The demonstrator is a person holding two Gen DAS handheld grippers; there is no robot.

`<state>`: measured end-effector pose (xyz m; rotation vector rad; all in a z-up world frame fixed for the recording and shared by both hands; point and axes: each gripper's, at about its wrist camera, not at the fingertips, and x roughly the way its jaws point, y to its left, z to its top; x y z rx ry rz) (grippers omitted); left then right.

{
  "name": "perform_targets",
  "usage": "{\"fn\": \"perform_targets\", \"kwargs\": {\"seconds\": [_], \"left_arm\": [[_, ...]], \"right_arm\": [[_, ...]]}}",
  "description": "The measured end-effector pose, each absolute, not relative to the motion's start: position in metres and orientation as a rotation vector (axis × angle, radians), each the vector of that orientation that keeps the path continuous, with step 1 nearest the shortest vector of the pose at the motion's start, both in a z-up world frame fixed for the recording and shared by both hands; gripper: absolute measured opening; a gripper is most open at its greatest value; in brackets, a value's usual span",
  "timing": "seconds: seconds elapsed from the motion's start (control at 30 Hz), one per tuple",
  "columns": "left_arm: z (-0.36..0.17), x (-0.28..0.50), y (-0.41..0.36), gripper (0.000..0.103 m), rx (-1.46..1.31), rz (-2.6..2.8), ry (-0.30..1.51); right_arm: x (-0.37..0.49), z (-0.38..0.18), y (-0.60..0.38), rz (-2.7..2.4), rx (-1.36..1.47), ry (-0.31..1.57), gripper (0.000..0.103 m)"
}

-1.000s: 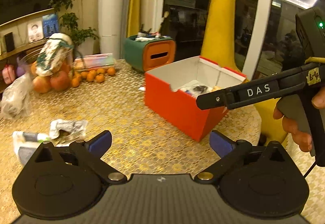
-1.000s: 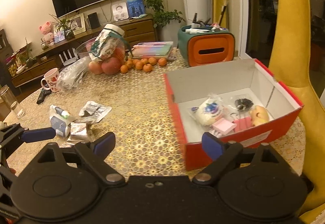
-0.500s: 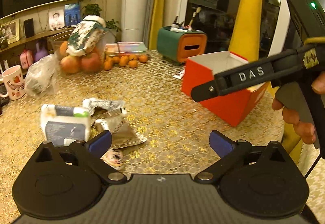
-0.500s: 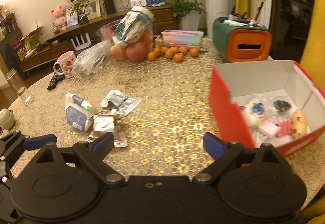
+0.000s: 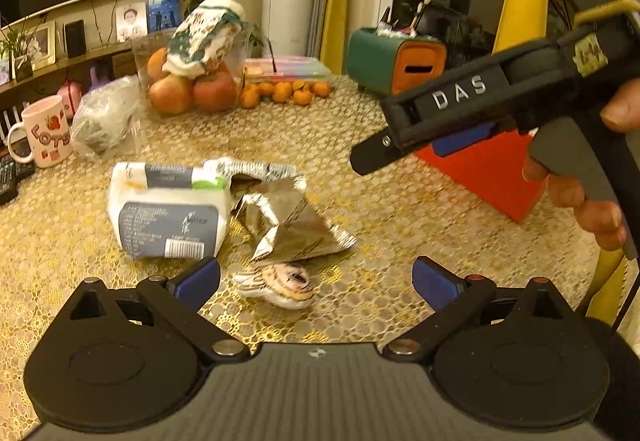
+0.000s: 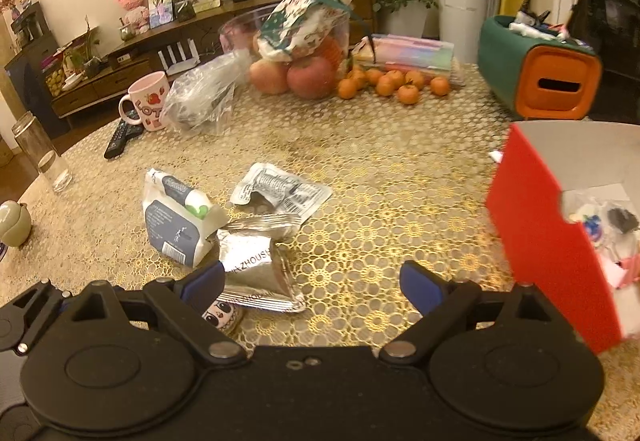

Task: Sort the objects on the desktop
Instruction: 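Move both tools back over the cluttered table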

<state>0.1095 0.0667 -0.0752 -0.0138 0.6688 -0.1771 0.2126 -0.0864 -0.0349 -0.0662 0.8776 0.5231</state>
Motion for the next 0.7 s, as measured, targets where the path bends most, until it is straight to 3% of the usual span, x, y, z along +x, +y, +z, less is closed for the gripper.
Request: {"fn": "perform_targets", "kwargs": {"seconds": [0.7], "left_arm": [[-0.115, 0.138, 0.071, 0.103, -0.003, -0.146, 0.708]], "right_arm": [[0.248, -0.086, -0.021, 0.6, -0.157, 0.952, 0.094]]}}
